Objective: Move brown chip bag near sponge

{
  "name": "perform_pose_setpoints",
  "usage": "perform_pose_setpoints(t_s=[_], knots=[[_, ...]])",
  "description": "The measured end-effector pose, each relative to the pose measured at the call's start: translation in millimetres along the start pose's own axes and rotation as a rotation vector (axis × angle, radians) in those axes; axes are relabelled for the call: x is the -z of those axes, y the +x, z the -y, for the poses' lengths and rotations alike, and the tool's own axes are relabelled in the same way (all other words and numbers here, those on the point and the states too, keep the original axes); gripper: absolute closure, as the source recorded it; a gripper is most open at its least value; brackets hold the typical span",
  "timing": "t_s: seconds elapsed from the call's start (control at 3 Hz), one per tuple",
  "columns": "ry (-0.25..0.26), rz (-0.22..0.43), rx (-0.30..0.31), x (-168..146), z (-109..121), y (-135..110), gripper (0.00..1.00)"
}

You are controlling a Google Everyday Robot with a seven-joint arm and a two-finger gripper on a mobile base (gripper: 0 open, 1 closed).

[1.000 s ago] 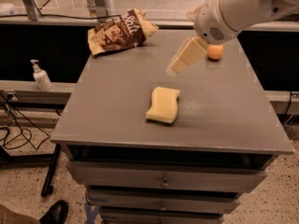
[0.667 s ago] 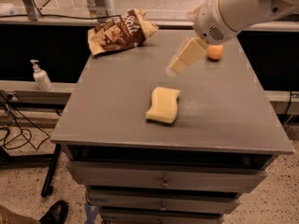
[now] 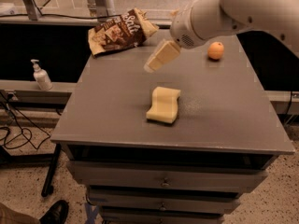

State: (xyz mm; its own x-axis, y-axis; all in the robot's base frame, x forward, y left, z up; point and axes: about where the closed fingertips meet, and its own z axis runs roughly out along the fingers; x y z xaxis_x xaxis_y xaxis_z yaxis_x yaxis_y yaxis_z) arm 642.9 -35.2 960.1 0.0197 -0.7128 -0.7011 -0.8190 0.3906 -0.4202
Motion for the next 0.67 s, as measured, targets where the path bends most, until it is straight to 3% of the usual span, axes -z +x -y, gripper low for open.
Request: perform_pose_setpoints(t_s=[0.33,0.67], knots=[[0.056,0.073,0.021,-54.1,23.8,-14.8,0.00],[0.111,0.100,0.011,-101.6,44.2,-24.1,0.00]])
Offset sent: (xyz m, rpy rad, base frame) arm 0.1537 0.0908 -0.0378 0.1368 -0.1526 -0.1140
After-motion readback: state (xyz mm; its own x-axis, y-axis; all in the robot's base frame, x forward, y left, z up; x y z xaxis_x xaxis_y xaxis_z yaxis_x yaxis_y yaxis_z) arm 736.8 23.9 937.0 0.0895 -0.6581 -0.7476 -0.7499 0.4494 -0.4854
